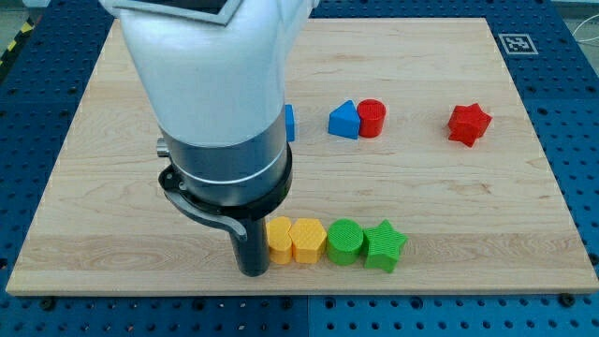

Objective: Nudge the green star up a bit

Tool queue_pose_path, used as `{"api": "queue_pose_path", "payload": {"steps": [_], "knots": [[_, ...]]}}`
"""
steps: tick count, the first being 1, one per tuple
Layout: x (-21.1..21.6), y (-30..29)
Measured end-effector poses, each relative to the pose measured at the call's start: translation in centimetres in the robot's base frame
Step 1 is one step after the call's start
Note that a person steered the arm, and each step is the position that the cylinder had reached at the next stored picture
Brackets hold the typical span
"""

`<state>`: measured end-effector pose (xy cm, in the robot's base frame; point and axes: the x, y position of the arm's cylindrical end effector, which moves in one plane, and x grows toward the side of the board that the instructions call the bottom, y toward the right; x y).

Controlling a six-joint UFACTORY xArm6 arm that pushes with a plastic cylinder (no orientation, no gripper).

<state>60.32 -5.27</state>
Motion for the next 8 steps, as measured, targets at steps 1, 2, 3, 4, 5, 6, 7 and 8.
{"api": "queue_pose_path", "payload": {"steps": [1,2,3,4,5,6,7,8], "knots": [[1.5,0.0],[1.5,0.5],[1.5,3.2],[1.5,6.7],[1.5,7.9],[1.5,7.9],[1.6,8.8],[1.5,9.8]]}}
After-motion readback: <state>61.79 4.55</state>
